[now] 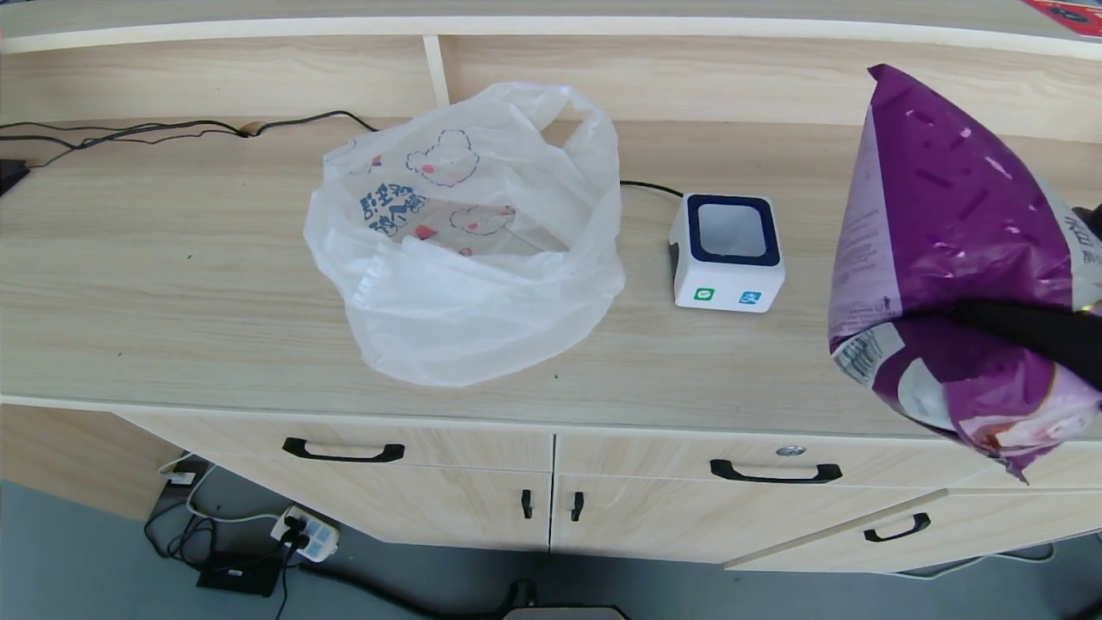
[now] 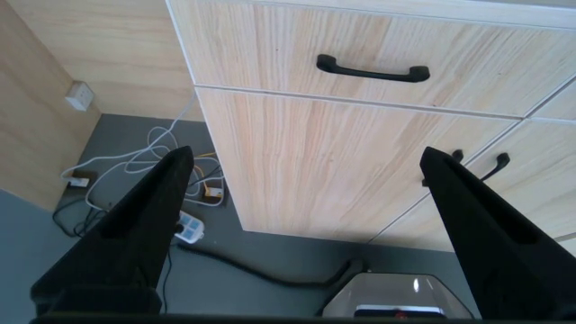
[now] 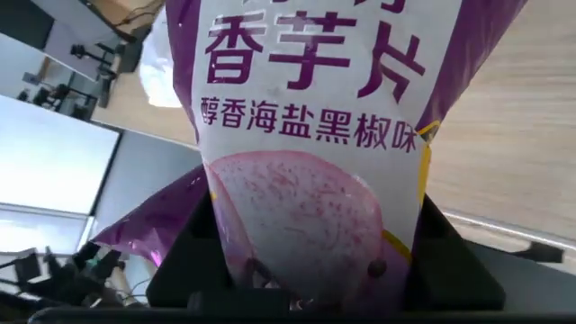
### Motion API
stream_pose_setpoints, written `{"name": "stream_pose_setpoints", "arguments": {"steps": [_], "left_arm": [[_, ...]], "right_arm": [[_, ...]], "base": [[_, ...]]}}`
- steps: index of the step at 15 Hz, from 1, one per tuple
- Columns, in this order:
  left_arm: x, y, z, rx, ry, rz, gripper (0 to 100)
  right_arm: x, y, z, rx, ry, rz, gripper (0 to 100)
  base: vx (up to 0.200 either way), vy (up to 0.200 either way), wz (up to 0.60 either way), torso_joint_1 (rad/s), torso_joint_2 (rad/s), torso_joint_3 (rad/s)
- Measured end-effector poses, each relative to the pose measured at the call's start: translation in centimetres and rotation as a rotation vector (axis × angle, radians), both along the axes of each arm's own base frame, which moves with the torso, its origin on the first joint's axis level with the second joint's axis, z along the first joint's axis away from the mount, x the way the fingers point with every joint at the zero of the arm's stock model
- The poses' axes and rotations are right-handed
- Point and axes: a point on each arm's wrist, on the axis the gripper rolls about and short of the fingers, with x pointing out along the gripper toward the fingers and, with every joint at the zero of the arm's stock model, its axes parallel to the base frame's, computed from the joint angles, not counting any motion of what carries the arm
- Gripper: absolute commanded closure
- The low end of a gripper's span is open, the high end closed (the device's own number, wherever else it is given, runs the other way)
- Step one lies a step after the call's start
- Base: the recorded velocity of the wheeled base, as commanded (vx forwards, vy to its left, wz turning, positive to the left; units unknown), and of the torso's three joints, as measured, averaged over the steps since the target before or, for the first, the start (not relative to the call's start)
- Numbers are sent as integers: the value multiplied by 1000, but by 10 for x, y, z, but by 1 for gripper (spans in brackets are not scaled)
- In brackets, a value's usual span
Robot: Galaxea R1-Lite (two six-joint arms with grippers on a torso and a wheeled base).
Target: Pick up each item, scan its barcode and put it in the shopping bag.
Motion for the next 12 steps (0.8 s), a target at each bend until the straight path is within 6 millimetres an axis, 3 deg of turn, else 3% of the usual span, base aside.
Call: {"name": "stream_pose_setpoints", "arguments": {"steps": [2, 4, 8, 12], "left_arm": [[0, 0, 0, 0, 0, 0, 0], [0, 0, 0, 0, 0, 0, 0], [0, 0, 0, 0, 0, -1, 0], [0, 0, 0, 0, 0, 0, 0]], "right_arm": [[-21, 9, -5, 139, 35, 126, 100], [-29, 12, -6, 249, 82, 186, 100], [-25, 23, 18, 467, 149, 280, 100], [-19, 45, 30, 498, 168, 401, 100]], "base": [[0, 0, 0, 0, 0, 0], [0, 0, 0, 0, 0, 0], [0, 0, 0, 0, 0, 0], [0, 0, 0, 0, 0, 0]]}}
